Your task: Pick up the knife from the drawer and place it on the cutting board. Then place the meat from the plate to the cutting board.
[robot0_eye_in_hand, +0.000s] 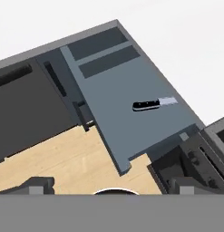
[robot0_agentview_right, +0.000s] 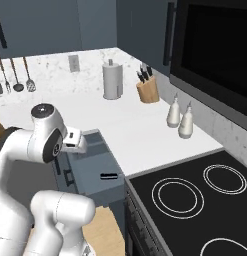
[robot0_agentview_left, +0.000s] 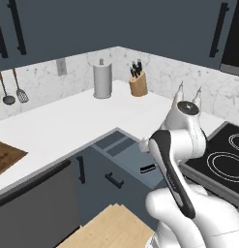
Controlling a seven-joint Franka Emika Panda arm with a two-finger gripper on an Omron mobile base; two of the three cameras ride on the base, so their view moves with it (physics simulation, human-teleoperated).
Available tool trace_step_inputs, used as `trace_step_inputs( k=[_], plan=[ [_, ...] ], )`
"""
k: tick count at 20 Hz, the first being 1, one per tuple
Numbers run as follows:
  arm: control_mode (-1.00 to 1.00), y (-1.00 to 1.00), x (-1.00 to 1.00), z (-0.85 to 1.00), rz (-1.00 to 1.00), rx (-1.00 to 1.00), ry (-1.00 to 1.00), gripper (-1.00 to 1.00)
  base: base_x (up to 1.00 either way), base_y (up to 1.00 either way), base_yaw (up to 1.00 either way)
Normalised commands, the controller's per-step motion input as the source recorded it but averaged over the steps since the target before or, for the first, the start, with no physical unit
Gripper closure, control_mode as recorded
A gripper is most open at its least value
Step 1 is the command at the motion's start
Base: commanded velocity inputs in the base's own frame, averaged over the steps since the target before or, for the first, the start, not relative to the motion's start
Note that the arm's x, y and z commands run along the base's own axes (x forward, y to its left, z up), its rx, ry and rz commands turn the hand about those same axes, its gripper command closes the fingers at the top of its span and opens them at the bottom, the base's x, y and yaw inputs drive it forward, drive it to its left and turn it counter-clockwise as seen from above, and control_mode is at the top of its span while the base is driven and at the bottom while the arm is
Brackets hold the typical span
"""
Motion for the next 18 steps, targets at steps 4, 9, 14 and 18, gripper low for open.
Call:
trace_step_inputs(
  k=[4,9,14,18],
  plan=[
    [-1.00,0.24,0.71,-0.65,0.00,0.00,0.00,-1.00,0.00,0.00,0.00],
    [-1.00,0.24,0.45,-0.55,0.00,0.00,0.00,-1.00,0.00,0.00,0.00],
    [-1.00,0.25,0.17,-0.54,0.00,0.00,0.00,-1.00,0.00,0.00,0.00],
    [-1.00,0.18,0.14,-0.47,0.00,0.00,0.00,-1.00,0.00,0.00,0.00]
  ],
)
